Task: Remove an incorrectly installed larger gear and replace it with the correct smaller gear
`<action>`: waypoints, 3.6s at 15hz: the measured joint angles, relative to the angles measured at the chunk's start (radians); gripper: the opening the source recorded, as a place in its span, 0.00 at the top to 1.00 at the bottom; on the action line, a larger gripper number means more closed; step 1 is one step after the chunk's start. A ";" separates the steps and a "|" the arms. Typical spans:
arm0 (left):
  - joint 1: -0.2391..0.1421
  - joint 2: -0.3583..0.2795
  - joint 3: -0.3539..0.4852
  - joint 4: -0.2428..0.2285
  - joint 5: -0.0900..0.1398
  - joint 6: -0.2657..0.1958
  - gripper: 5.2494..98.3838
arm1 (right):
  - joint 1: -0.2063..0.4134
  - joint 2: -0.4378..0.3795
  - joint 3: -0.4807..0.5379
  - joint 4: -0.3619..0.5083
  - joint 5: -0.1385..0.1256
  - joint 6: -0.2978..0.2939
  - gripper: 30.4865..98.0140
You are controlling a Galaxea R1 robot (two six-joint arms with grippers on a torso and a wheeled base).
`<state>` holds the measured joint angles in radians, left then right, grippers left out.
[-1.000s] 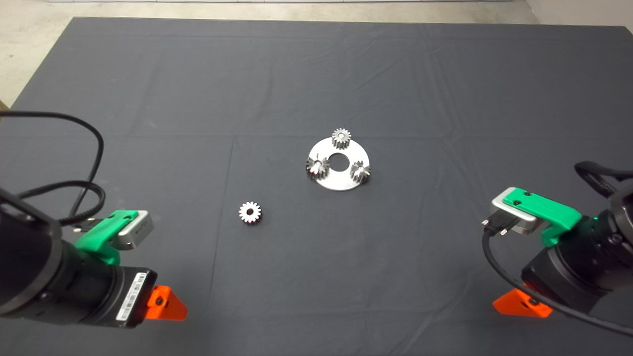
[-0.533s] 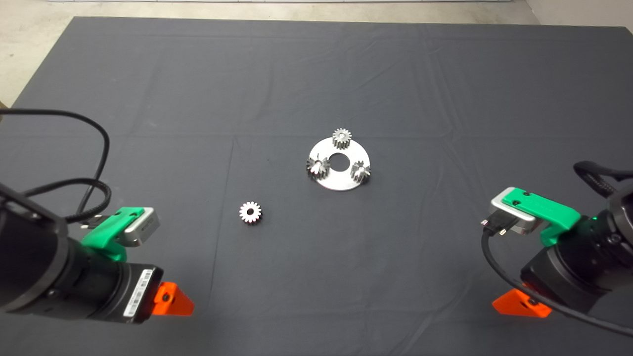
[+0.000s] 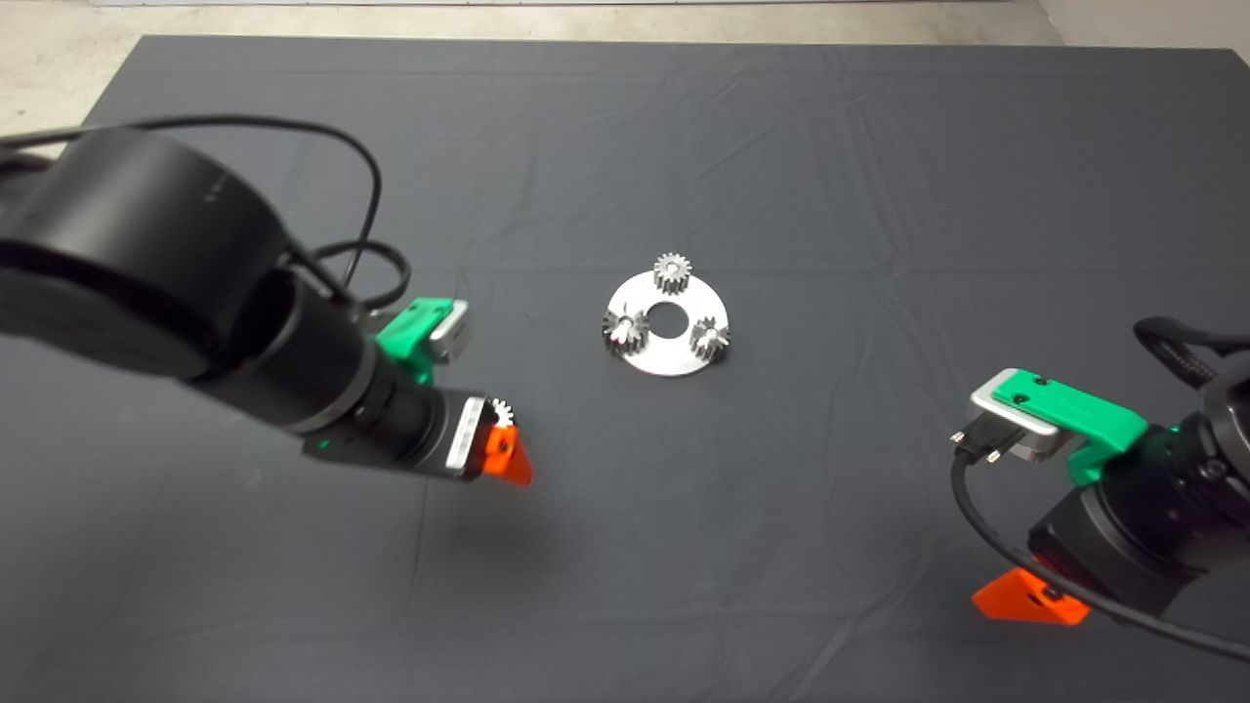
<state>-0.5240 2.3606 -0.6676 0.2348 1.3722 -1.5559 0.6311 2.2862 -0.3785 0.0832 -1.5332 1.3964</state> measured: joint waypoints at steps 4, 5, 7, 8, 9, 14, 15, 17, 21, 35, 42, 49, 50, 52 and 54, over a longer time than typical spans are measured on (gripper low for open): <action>0.030 0.106 -0.091 0.015 0.003 0.024 0.01 | -0.002 0.033 -0.012 0.000 0.002 0.000 0.01; 0.030 0.154 -0.120 0.016 0.004 0.035 0.01 | -0.002 0.033 -0.013 0.000 0.001 0.000 0.01; 0.030 0.248 -0.193 0.017 0.002 0.076 0.01 | -0.002 0.041 -0.016 0.000 0.002 0.000 0.01; 0.030 0.282 -0.232 0.020 -0.005 0.093 0.01 | -0.002 0.041 -0.016 0.000 0.002 0.000 0.01; 0.030 0.294 -0.260 0.022 -0.006 0.103 0.01 | -0.002 0.042 -0.016 0.000 0.001 0.000 0.01; 0.039 0.351 -0.376 0.047 0.015 0.105 0.01 | -0.002 0.044 -0.016 0.000 0.002 0.000 0.01; 0.039 0.390 -0.410 0.053 0.017 0.105 0.01 | -0.003 0.044 -0.016 0.000 0.002 0.000 0.01; 0.039 0.453 -0.449 0.069 0.041 0.106 0.01 | -0.003 0.043 -0.016 0.000 0.001 0.000 0.01; 0.039 0.519 -0.537 0.108 0.113 0.111 0.01 | -0.007 0.041 -0.016 0.000 0.001 0.000 0.01; 0.131 0.546 -0.708 0.136 0.109 0.238 0.01 | -0.007 0.041 -0.016 0.000 0.000 0.001 0.01; 0.152 0.548 -0.736 0.162 0.082 0.263 0.01 | -0.008 0.038 -0.016 0.000 0.000 0.004 0.01; 0.152 0.550 -0.771 0.164 0.041 0.279 0.01 | -0.008 0.038 -0.016 0.000 0.000 0.004 0.01; 0.152 0.550 -0.771 0.167 0.040 0.283 0.01 | -0.008 0.038 -0.016 0.000 0.000 0.004 0.01; 0.152 0.551 -0.783 0.185 0.036 0.288 0.01 | -0.008 0.038 -0.016 0.000 0.000 0.004 0.01; 0.152 0.551 -0.804 0.198 0.035 0.296 0.01 | -0.009 0.038 -0.016 0.000 0.000 0.004 0.01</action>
<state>-0.3717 2.9115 -1.4712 0.4323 1.4070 -1.2599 0.6223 2.3240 -0.3945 0.0832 -1.5332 1.4004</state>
